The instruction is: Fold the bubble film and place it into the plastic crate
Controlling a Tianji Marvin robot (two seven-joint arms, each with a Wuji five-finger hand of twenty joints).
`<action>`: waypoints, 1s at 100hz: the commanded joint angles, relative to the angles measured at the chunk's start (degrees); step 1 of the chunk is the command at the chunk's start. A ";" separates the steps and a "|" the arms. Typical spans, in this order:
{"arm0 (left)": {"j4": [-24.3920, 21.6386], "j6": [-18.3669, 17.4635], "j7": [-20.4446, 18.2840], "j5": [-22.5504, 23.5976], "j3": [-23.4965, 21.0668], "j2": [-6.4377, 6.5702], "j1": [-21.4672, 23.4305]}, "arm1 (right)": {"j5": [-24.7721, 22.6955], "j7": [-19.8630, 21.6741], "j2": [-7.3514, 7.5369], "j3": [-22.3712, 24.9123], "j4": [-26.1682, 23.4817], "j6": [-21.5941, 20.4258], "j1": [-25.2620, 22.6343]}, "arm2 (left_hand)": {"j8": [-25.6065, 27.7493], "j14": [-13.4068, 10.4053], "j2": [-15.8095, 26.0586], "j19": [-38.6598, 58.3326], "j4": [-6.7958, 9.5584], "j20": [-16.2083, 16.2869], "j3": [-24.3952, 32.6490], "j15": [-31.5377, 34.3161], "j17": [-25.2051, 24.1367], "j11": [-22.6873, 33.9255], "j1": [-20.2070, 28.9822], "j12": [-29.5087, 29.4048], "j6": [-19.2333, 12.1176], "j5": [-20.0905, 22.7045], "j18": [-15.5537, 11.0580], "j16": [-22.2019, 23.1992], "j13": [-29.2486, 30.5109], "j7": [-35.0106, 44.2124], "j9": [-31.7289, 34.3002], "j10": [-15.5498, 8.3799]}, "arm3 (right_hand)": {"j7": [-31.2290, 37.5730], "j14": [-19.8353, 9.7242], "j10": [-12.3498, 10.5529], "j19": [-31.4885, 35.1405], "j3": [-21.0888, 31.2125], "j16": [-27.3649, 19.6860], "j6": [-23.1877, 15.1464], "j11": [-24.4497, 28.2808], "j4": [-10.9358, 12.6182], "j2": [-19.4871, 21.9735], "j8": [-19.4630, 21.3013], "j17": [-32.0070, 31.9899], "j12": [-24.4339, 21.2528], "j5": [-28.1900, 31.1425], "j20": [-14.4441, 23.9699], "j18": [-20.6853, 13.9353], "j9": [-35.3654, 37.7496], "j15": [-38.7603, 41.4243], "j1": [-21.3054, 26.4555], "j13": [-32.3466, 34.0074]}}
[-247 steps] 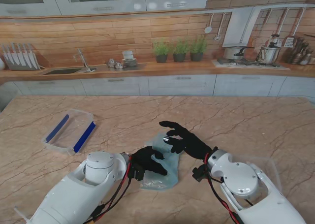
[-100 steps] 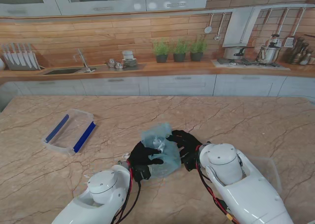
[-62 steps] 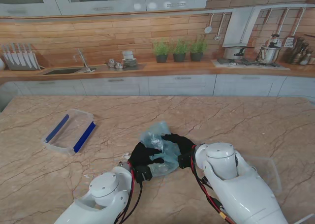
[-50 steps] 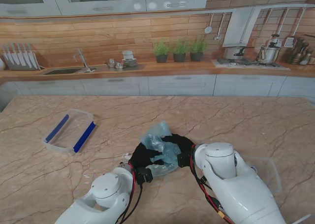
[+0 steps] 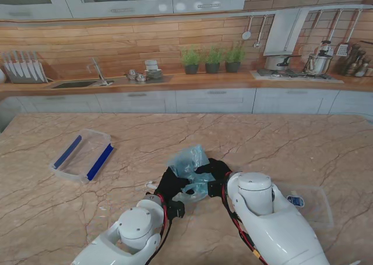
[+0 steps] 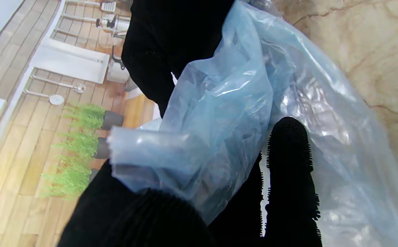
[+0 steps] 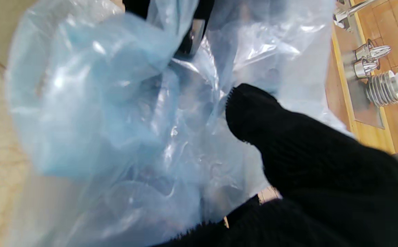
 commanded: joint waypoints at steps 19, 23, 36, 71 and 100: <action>1.63 -2.19 2.03 6.23 1.43 -0.54 -0.02 | -1.57 -4.74 -2.14 -0.84 -0.15 -2.65 -0.12 | -4.14 2.72 1.36 -7.22 9.53 9.70 -8.24 -0.70 -5.36 -1.71 -11.46 -3.85 0.73 -4.88 -3.67 -4.13 -7.72 -5.93 -5.58 -0.70 | 7.06 -7.07 -9.59 6.61 6.59 2.16 -7.58 -3.24 -3.28 -8.65 5.72 3.88 -1.87 19.31 5.45 -5.96 22.29 15.81 6.68 9.11; 2.03 -2.63 2.06 7.68 1.62 -0.44 -0.19 | -1.95 -5.50 -2.23 -0.88 -0.29 -3.24 -0.28 | -4.62 1.98 3.96 -8.41 11.58 11.44 -9.11 1.45 -6.94 -2.49 -15.94 -4.53 0.87 -5.19 -3.22 -7.21 -9.95 -6.75 -6.43 -0.72 | 7.15 -7.14 -10.61 7.27 6.86 2.55 -8.08 -3.82 -3.03 -8.74 5.98 3.50 -2.07 20.13 6.07 -6.19 23.61 16.56 6.44 8.91; 3.36 -4.66 2.62 12.53 2.16 -0.11 -0.81 | -3.24 -9.06 -2.66 -0.72 -1.13 -5.96 -1.06 | -4.89 2.18 3.14 -8.63 11.47 12.93 -11.80 1.86 -11.21 -3.74 -21.00 -5.37 0.64 -5.01 -1.85 -9.15 -11.90 -7.17 -7.16 -0.81 | 7.40 -7.22 -11.08 8.41 7.62 3.06 -8.90 -4.17 -2.43 -9.06 6.43 3.28 -1.78 20.49 6.90 -6.69 24.49 17.69 6.21 8.80; 2.50 -8.83 0.19 18.54 -0.22 2.13 -0.57 | -11.27 -11.17 -1.54 -0.59 -2.49 -14.62 -3.08 | -7.12 3.53 6.32 -11.05 10.11 15.79 -26.63 -3.61 -20.32 -10.07 -29.08 -8.06 -0.73 -3.88 -0.25 -11.17 -17.10 -11.87 -9.11 -1.51 | 7.52 -6.89 -10.51 8.97 8.57 3.05 -8.92 -3.09 -1.47 -9.79 6.60 2.93 -1.12 19.37 7.34 -7.24 23.97 19.32 6.22 8.29; 1.12 -12.43 3.91 24.09 -4.93 2.73 0.79 | -24.09 -7.81 1.36 -1.27 -1.86 -24.82 -4.07 | -6.83 3.00 9.01 -14.96 10.72 16.25 -32.06 -8.52 -24.14 -12.30 -28.13 -8.46 -1.48 -1.65 -1.18 -12.68 -21.58 -13.79 -9.73 -1.43 | 7.15 -7.11 -9.24 9.65 7.02 3.97 -8.31 -2.99 -2.64 -9.64 6.45 2.60 -1.51 21.32 8.07 -6.96 24.01 20.66 5.92 8.51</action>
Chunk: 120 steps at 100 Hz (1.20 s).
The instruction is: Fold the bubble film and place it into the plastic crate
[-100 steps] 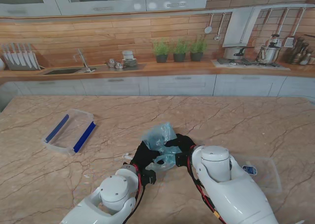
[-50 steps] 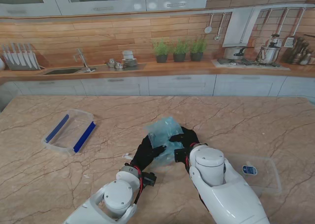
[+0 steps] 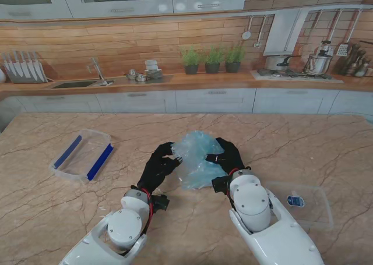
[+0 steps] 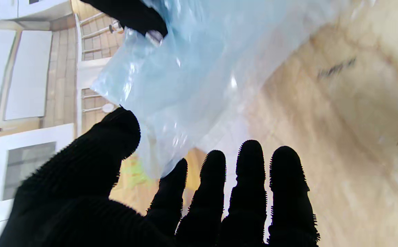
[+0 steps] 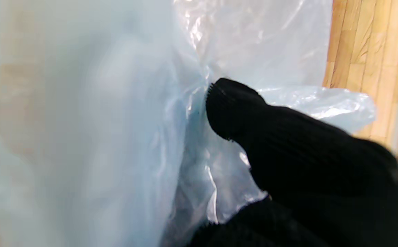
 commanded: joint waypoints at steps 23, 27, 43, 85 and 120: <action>-1.50 -4.77 1.01 13.58 -2.94 2.70 0.96 | -10.71 4.71 3.31 -0.51 -0.63 -7.60 -1.05 | -0.89 -1.76 0.00 -22.66 0.17 -10.88 -3.24 -15.93 -8.92 -8.17 -1.36 -3.85 -2.87 0.53 -4.33 -10.54 -11.78 -5.92 -8.17 -0.79 | -1.09 -2.92 0.76 2.47 0.03 2.86 -2.24 0.92 -0.80 -2.68 0.15 -0.53 0.07 0.92 1.71 -3.65 2.09 3.65 1.20 1.58; -1.66 -5.25 0.64 15.81 -3.06 3.20 1.01 | -11.77 5.56 3.72 -0.58 -0.69 -8.94 -1.08 | -1.12 -1.88 -0.63 -26.70 0.07 -13.13 -2.97 -17.92 -8.90 -9.26 -1.77 -4.92 -3.03 0.41 -5.03 -12.13 -12.75 -6.86 -9.19 -0.61 | -1.25 -2.98 0.82 2.35 -0.02 3.03 -2.38 0.96 -0.79 -2.58 0.14 -0.74 0.10 0.86 1.73 -3.65 2.00 3.71 1.24 1.48; -2.57 -6.30 -1.37 22.16 -3.23 4.84 1.22 | -13.81 9.28 5.10 -0.51 -1.29 -12.56 -1.20 | -2.27 -1.73 -2.18 -38.80 -0.39 -18.26 -1.63 -22.65 -8.50 -12.86 -2.98 -8.40 -3.44 -0.06 -6.99 -16.45 -14.58 -9.34 -11.12 -0.17 | -2.00 -3.30 1.11 1.47 -0.96 4.53 -3.58 1.32 -0.70 -1.34 0.29 -1.96 0.42 0.48 2.11 -3.73 1.22 4.35 1.24 0.52; -7.11 0.08 -4.09 35.01 -11.06 7.68 3.00 | -17.28 12.63 6.76 2.01 -2.83 -18.60 -2.08 | -1.89 -0.02 -1.60 -35.59 -0.40 -15.51 0.94 -20.08 -7.96 -11.50 0.33 -8.04 -2.66 3.51 -5.97 -15.92 -12.55 -8.52 -7.81 1.39 | 5.63 -2.88 0.05 -3.48 -2.69 6.99 -7.69 0.59 -0.25 0.21 0.93 -6.67 1.34 8.23 4.63 -2.64 1.11 3.63 1.94 -1.01; -11.19 13.39 -13.99 51.12 -18.10 11.13 2.79 | -18.31 11.19 6.78 4.48 -3.78 -21.28 -3.98 | -2.95 -0.26 -2.91 -30.45 -0.43 -17.71 1.38 -18.60 -7.81 -11.84 1.47 -9.08 1.46 5.50 -8.56 -17.13 -11.69 -11.46 -7.71 2.35 | 4.68 -3.11 0.47 -5.35 -3.58 7.78 -6.81 -0.11 0.06 1.00 0.80 -6.93 2.28 7.61 4.66 -3.01 0.82 3.38 1.96 -1.05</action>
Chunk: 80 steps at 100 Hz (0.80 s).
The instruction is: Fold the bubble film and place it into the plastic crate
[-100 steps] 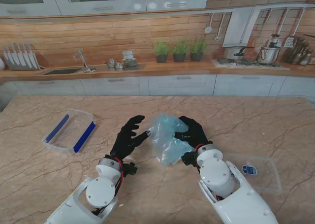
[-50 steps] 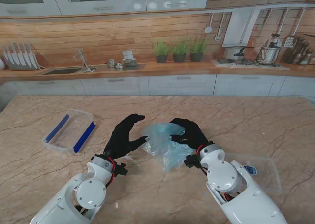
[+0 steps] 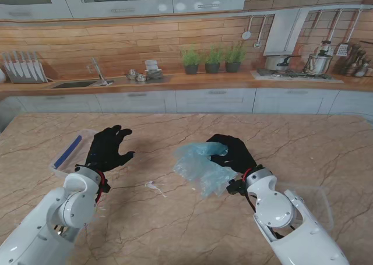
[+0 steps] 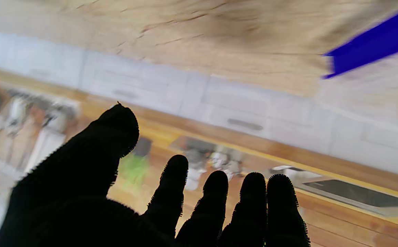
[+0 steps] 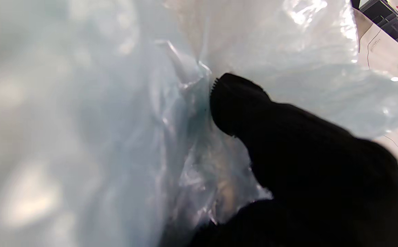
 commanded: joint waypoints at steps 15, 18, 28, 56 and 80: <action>-2.30 6.69 -8.83 3.83 -1.67 2.06 -1.25 | -0.93 -0.34 0.16 0.92 -0.85 -0.90 -1.66 | -1.39 0.24 -0.54 3.75 -0.20 -0.34 -1.45 1.68 -0.01 -0.36 1.98 -1.50 2.79 0.98 -0.84 -0.62 0.57 -4.37 0.12 0.81 | 0.97 -2.84 0.52 -1.12 -0.50 1.10 -1.19 -0.45 0.13 1.01 0.25 -0.36 1.06 0.59 1.22 -2.12 0.88 1.72 1.93 -1.02; -2.06 7.30 -9.39 4.28 -1.60 2.17 -1.73 | -1.03 -0.43 0.17 1.07 -0.89 -1.04 -1.81 | -1.42 0.76 -1.71 5.68 -0.05 0.42 -0.89 2.61 0.82 -0.18 2.34 -1.39 3.47 1.69 -0.18 -0.12 1.54 -4.61 0.75 1.21 | 0.92 -2.85 0.55 -1.15 -0.53 1.12 -1.13 -0.50 0.15 1.00 0.23 -0.36 1.08 0.51 1.24 -2.12 0.87 1.71 1.91 -1.01; -0.92 9.65 -10.60 4.94 -0.95 2.32 -3.47 | -1.18 -0.34 0.25 1.54 -1.02 -1.26 -2.24 | -1.40 1.28 -3.36 8.95 -0.38 1.69 1.79 4.52 2.31 0.66 1.85 -1.02 4.57 2.64 0.51 0.61 3.04 -4.75 1.69 1.83 | 0.75 -2.96 0.50 -1.40 -0.62 1.19 -0.95 -0.61 0.21 1.05 0.19 -0.29 1.20 0.37 1.27 -2.23 0.92 1.67 1.90 -0.91; 2.28 17.37 -17.37 5.00 1.43 3.05 -7.59 | -1.06 -0.55 0.18 2.05 -0.91 -0.86 -2.56 | -1.85 1.66 -2.64 9.80 -0.69 2.05 0.18 4.93 1.92 0.42 1.22 -1.22 5.23 3.26 0.81 0.43 2.43 -5.63 1.34 2.17 | 0.50 -2.88 0.83 -2.15 -0.70 1.33 -0.49 -0.78 0.30 1.01 0.08 0.06 1.37 0.33 1.19 -2.19 0.96 1.61 1.95 -0.73; 6.51 21.15 -18.56 3.87 3.60 3.22 -9.93 | -1.11 -0.75 0.12 1.82 -1.28 0.15 -2.66 | -2.21 1.65 -2.11 9.01 -0.56 1.60 -0.69 4.51 1.09 0.06 1.62 -1.33 4.83 2.77 0.61 0.12 1.41 -6.73 0.41 2.03 | 0.41 -2.95 0.96 -2.36 -0.78 1.48 -0.36 -0.81 0.38 1.13 0.03 0.25 1.46 0.37 1.30 -2.15 0.97 1.59 1.85 -0.54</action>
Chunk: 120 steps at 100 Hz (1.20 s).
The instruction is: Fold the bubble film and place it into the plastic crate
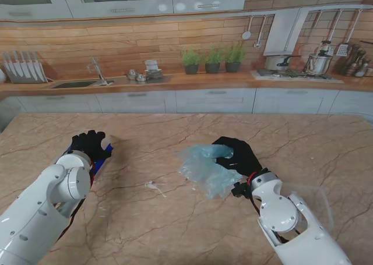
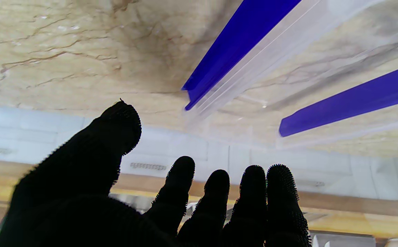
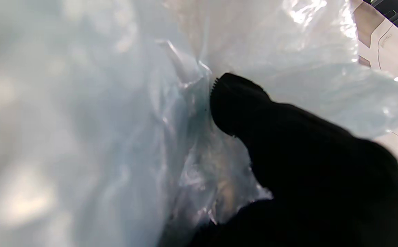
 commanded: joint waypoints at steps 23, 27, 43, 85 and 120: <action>5.83 2.95 0.12 -2.04 2.69 -0.18 -2.93 | 0.64 1.26 0.03 -0.35 -0.15 1.35 -0.03 | -0.66 0.40 -0.69 -0.84 -0.38 -0.37 -0.32 -1.12 -2.20 -0.16 0.95 -1.01 0.31 -0.08 -1.20 -1.01 -2.32 -2.17 -1.74 1.10 | 0.27 -2.79 1.11 -1.31 -0.97 1.24 -0.22 -0.69 0.43 1.46 -0.13 0.09 0.74 0.20 1.34 -2.00 0.93 1.45 1.76 -0.69; 6.33 3.41 -0.02 -2.29 3.07 -0.17 -3.32 | 0.63 1.28 0.03 -0.39 -0.07 1.41 0.04 | -0.63 0.38 -0.53 -0.81 -0.35 -0.38 -0.22 -1.01 -2.16 -0.04 1.10 -1.02 0.22 -0.22 -1.24 -1.06 -2.30 -2.05 -1.75 1.11 | 0.27 -2.76 1.11 -1.35 -1.02 1.27 -0.20 -0.68 0.44 1.44 -0.14 0.09 0.76 0.22 1.35 -1.98 0.96 1.45 1.76 -0.70; 8.42 5.39 0.11 -3.40 4.85 -0.28 -4.94 | 0.70 1.31 0.02 -0.32 -0.04 1.49 0.03 | -0.31 0.71 0.50 -0.25 -0.22 -0.16 0.19 -0.32 -2.01 0.44 1.98 -1.02 -0.41 -0.85 -1.04 -1.05 -2.18 -1.15 -1.72 1.11 | 0.25 -2.79 1.21 -1.43 -1.16 1.38 -0.11 -0.74 0.48 1.62 -0.21 0.12 0.77 0.20 1.43 -1.97 0.92 1.44 1.73 -0.65; 13.27 10.88 4.20 -8.21 7.83 -1.52 -7.66 | 0.64 0.93 -0.01 0.45 -1.06 2.00 -1.09 | 4.79 3.65 3.85 18.59 0.49 9.50 4.93 9.89 5.75 7.52 7.55 4.34 0.10 0.87 5.78 6.89 5.28 9.58 7.60 1.54 | 0.34 -2.67 1.52 -1.55 -1.78 1.69 0.03 -0.77 0.59 2.46 -0.48 0.12 0.80 0.01 1.63 -1.84 0.83 1.41 1.54 -0.71; 15.80 14.02 3.09 -9.28 12.72 -1.58 -10.68 | -1.27 -3.43 -0.55 3.33 -3.22 -0.37 -4.87 | 17.64 8.48 1.18 39.06 -4.10 21.57 9.47 25.47 20.98 11.20 28.52 32.87 -3.56 6.15 5.66 28.40 23.09 34.35 29.94 -0.38 | 0.55 -2.63 1.58 -1.50 -2.04 1.90 0.03 -0.66 0.65 2.91 -0.73 0.10 0.75 -0.01 1.81 -1.86 0.82 1.45 1.47 -0.69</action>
